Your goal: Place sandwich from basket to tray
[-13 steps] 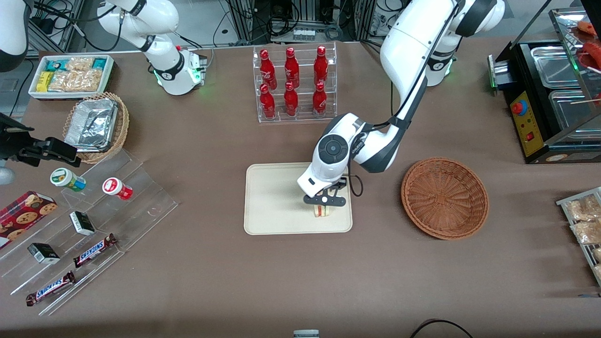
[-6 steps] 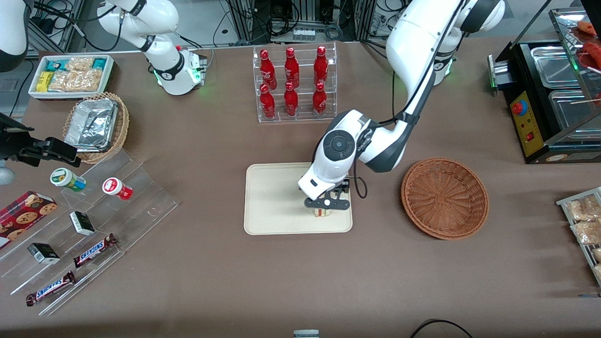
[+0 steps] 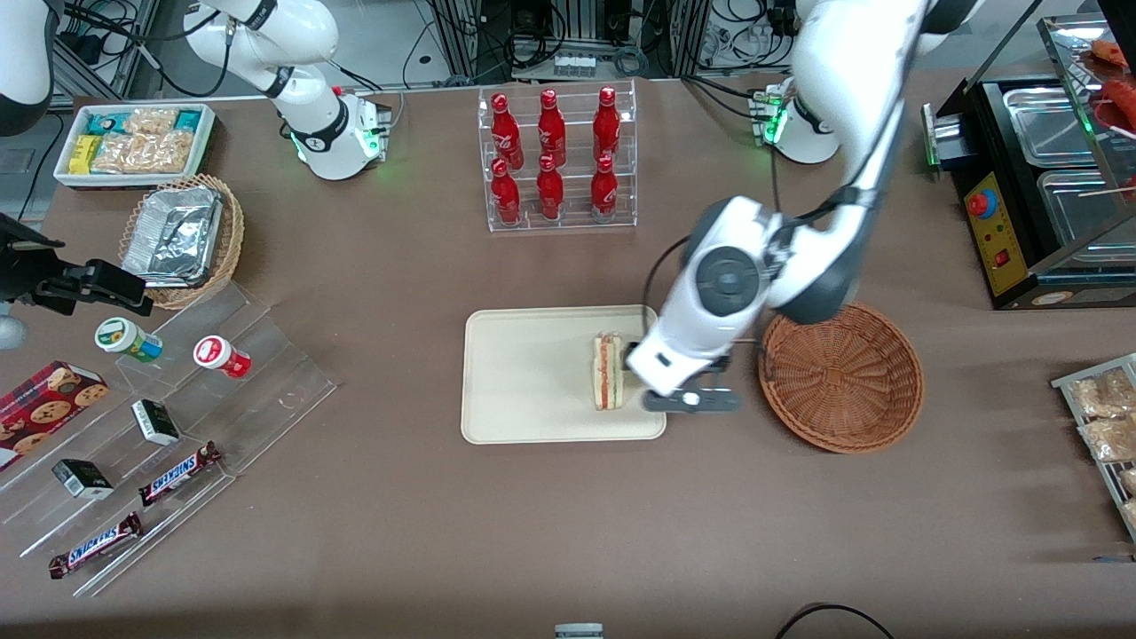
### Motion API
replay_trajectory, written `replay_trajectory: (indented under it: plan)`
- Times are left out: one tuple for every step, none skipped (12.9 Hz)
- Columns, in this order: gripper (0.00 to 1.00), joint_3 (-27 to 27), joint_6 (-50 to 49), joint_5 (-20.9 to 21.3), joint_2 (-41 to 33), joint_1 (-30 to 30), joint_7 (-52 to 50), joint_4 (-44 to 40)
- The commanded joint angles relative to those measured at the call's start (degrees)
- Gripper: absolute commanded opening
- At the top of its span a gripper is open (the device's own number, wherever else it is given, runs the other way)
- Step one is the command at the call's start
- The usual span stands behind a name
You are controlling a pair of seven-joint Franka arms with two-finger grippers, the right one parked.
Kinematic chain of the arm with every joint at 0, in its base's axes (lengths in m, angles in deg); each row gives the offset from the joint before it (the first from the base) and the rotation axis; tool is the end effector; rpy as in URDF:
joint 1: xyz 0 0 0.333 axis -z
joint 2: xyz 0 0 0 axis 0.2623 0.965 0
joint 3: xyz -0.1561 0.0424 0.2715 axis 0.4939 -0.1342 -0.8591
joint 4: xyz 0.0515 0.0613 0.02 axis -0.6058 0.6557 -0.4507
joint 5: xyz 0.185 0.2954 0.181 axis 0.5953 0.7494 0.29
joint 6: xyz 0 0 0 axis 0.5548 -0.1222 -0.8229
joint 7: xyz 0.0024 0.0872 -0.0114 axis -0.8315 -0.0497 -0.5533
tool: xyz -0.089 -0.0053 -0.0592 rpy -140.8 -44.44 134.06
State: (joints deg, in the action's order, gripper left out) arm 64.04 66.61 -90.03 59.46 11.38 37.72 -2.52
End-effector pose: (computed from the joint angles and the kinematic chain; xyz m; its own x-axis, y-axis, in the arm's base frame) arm 0.6113 -0.3358 0.3899 0.9994 0.0130 -0.0326 0.0147 -0.9985 0.0525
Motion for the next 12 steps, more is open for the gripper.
replay_trajectory:
  plan:
    - [1.0,0.4,-5.1,-0.3,-4.8,-4.7,6.0,0.6]
    - [1.0,0.4,-8.2,-0.4,-6.3,-6.9,9.4,0.6]
    - [1.0,0.4,-10.6,-0.4,-7.9,-9.0,11.4,0.6]
    - [1.0,0.4,-12.6,-0.4,-9.3,-11.4,13.3,0.6]
    - [1.0,0.4,-14.3,-0.5,-10.6,-13.3,14.7,0.6]
    - [1.0,0.4,-16.3,-0.5,-11.6,-14.4,15.0,0.6]
    - [1.0,0.4,-18.6,-0.4,-12.4,-15.2,15.1,0.6]
    - [1.0,0.2,-19.3,-0.3,-12.9,-15.9,15.1,0.7]
    - [1.0,-0.1,-19.8,-0.2,-14.0,-17.0,15.1,1.1]
    - [1.0,-0.4,-21.0,-0.2,-14.9,-17.7,15.1,1.1]
    - [1.0,-0.6,-22.1,0.2,-15.7,-18.5,15.1,1.1]
    - [1.0,-0.7,-22.4,1.9,-16.7,-18.8,15.0,1.2]
